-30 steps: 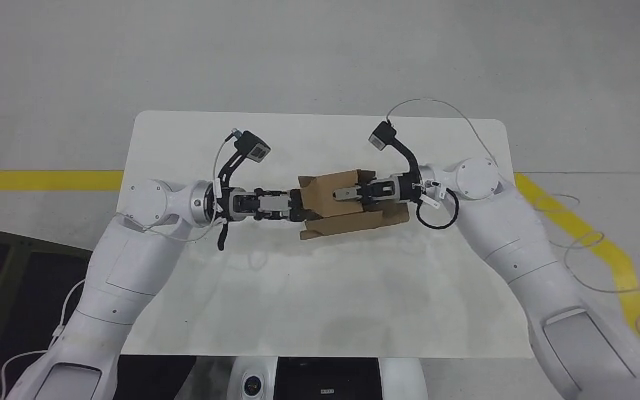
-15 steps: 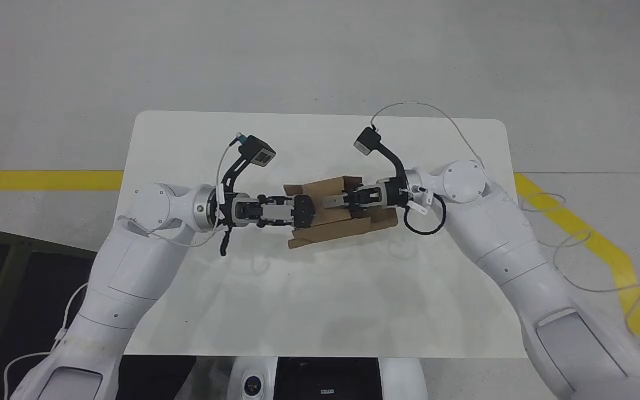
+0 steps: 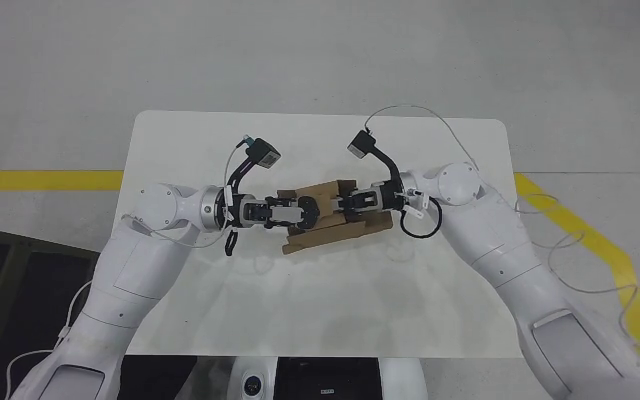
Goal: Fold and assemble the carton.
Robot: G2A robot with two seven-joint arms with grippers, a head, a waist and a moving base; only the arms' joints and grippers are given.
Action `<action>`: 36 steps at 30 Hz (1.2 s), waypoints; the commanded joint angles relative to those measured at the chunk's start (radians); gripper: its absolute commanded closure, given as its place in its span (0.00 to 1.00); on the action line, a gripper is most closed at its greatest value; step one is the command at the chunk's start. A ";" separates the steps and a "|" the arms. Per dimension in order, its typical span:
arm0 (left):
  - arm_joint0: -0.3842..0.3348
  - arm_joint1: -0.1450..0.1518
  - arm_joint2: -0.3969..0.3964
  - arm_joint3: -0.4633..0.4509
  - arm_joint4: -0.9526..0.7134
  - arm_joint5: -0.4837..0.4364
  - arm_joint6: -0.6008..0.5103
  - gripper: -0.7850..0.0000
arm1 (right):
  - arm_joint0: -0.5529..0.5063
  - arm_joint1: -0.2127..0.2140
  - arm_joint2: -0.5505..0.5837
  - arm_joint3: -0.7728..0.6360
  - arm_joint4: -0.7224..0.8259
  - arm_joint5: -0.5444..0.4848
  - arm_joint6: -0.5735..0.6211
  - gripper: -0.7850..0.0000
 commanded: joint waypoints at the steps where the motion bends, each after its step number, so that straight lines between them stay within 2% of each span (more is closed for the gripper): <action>1: 0.000 0.000 0.000 -0.001 -0.002 0.001 0.000 0.00 | -0.001 -0.002 0.001 0.004 0.002 -0.003 0.002 1.00; 9: 0.009 0.001 -0.026 -0.007 -0.041 -0.014 -0.002 0.00 | -0.019 -0.003 0.024 0.026 0.030 -0.032 -0.018 1.00; 18: 0.018 0.008 -0.065 0.050 -0.005 -0.008 0.041 0.00 | -0.043 0.013 0.069 -0.002 0.046 -0.026 -0.012 1.00; 25: 0.013 0.011 -0.094 0.076 -0.014 -0.002 0.059 0.00 | -0.044 0.007 0.033 -0.037 0.049 0.014 0.028 1.00; 36: 0.014 0.007 -0.077 0.069 0.015 -0.015 0.066 0.00 | -0.025 -0.004 -0.007 -0.028 0.062 0.032 0.046 1.00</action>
